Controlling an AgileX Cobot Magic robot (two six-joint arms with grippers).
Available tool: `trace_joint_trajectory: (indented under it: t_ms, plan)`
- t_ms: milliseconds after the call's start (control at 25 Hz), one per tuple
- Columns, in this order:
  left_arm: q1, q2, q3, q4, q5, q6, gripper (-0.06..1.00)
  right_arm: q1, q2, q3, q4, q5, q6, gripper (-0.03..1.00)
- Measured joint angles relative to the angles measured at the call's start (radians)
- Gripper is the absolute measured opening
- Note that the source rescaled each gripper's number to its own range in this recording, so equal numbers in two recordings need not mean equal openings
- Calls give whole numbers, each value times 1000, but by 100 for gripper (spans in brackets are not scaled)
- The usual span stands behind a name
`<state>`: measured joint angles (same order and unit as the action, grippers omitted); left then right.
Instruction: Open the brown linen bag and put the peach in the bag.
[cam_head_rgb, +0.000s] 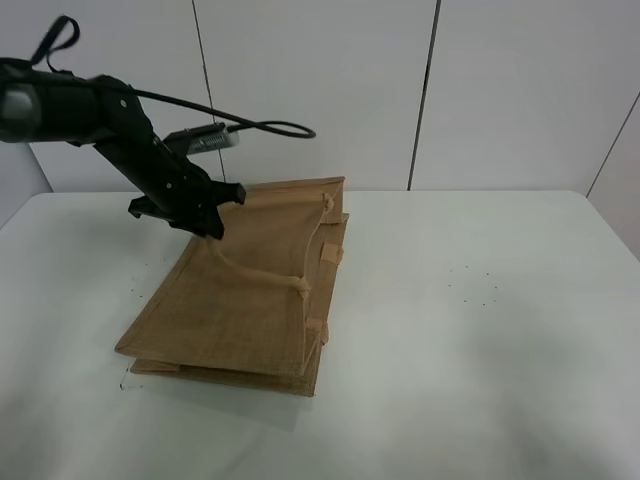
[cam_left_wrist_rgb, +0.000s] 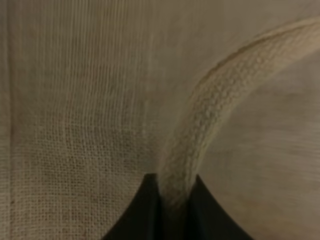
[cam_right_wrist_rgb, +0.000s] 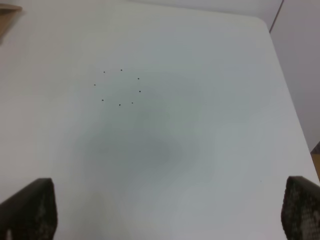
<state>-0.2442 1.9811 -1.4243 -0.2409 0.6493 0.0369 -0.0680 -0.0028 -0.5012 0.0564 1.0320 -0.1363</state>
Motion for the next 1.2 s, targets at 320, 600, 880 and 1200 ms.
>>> trace_joint_trajectory:
  t_ms: [320, 600, 880, 1200]
  plan:
    - [0, 40, -15, -1, 14, 3, 80, 0, 0, 0, 0, 0, 0, 100]
    - [-1, 40, -237, 27, 187, 36, 97, 0, 0, 0, 0, 0, 0, 100]
    - [26, 40, -403, 281, 355, -69, 98, 0, 0, 0, -1, 0, 3, 100]
    - [184, 40, -407, 313, 510, -91, 98, 0, 0, 0, -2, 0, 3, 100]
